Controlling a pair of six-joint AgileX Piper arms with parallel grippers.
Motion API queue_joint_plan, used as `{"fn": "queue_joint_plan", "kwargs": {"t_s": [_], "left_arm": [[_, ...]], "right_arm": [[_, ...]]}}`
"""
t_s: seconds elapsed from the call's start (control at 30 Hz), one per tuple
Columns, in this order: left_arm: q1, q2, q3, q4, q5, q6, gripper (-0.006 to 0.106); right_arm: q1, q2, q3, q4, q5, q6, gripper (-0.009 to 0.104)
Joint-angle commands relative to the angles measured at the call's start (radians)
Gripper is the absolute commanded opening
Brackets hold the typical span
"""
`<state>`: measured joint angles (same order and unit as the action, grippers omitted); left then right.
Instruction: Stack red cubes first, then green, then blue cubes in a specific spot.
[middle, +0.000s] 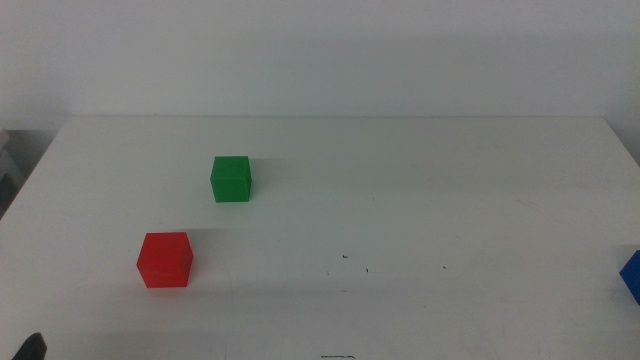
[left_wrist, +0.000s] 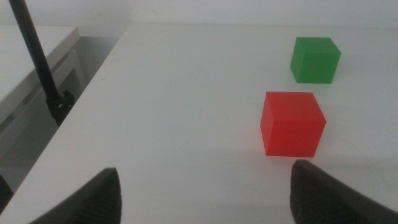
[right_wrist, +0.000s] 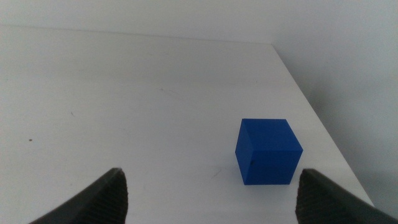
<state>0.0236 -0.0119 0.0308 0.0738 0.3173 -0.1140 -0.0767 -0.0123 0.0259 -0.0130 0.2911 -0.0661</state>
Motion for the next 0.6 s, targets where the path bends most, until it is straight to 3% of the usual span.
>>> {"fn": "queue_joint_plan", "kwargs": {"t_s": [0.0, 0.2, 0.57], "left_arm": [[-0.006, -0.027, -0.004, 0.001, -0.071, -0.012, 0.092], [-0.006, 0.091, -0.169, -0.044, 0.015, -0.013, 0.092], [-0.007, 0.395, -0.702, -0.074, 0.547, -0.009, 0.092]], "right_arm": [[-0.008, -0.015, -0.010, -0.008, -0.073, -0.010, 0.083], [-0.008, -0.015, -0.010, -0.008, -0.073, -0.010, 0.083], [-0.008, -0.015, -0.010, -0.008, -0.073, -0.010, 0.083]]}}
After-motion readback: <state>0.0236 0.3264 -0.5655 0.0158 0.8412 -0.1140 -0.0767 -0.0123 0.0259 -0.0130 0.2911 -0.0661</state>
